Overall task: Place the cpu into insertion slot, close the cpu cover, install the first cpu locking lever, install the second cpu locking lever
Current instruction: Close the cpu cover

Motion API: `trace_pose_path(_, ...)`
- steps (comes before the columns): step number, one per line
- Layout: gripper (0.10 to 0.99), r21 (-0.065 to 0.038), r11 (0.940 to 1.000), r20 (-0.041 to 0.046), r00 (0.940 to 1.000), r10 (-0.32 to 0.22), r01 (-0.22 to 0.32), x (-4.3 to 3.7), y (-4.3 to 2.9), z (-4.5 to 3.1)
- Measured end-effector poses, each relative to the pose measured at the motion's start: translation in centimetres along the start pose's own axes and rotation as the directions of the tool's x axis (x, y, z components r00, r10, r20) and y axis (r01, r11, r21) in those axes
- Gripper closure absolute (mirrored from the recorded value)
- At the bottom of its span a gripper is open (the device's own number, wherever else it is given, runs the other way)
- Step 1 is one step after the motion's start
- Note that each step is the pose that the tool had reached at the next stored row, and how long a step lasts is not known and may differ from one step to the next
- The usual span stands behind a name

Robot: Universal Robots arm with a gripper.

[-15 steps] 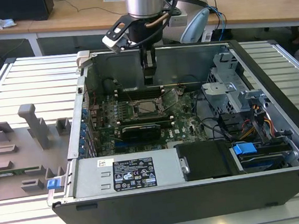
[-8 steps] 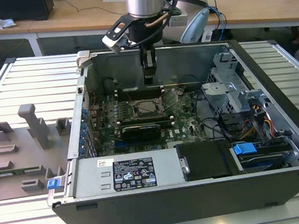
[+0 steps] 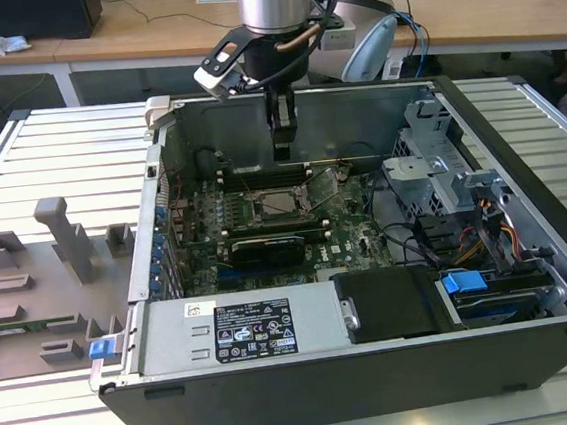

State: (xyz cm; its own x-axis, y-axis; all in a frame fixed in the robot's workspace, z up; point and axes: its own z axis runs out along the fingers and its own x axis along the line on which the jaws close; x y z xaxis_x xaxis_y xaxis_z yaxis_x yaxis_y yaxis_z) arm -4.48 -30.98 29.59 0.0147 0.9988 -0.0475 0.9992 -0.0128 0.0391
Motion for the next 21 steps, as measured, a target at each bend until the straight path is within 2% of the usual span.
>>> trace_pose_path(2,0.980,0.000,1.0000,-0.0001,1.0000,0.000,0.000,0.01,0.23,0.02)
trace_pose_path(7,0.980,0.002,1.0000,-0.0002,1.0000,0.000,0.000,0.03,1.62,0.07)
trace_pose_path(8,0.980,0.003,1.0000,-0.0002,1.0000,0.000,0.000,0.03,2.22,0.09)
trace_pose_path(10,0.980,0.007,1.0000,-0.0002,1.0000,0.000,0.000,0.06,4.07,0.17)
trace_pose_path(12,0.980,0.010,0.9999,0.0001,1.0000,0.000,0.000,0.08,5.29,0.21)
trace_pose_path(16,0.980,0.014,0.9999,-0.0002,1.0000,-0.001,0.001,0.11,6.62,0.27)
trace_pose_path(19,0.980,0.020,0.9998,0.0000,1.0000,-0.001,0.001,0.16,8.06,0.32)
trace_pose_path(21,0.980,0.022,0.9998,0.0000,1.0000,-0.001,0.001,0.20,8.45,0.39)
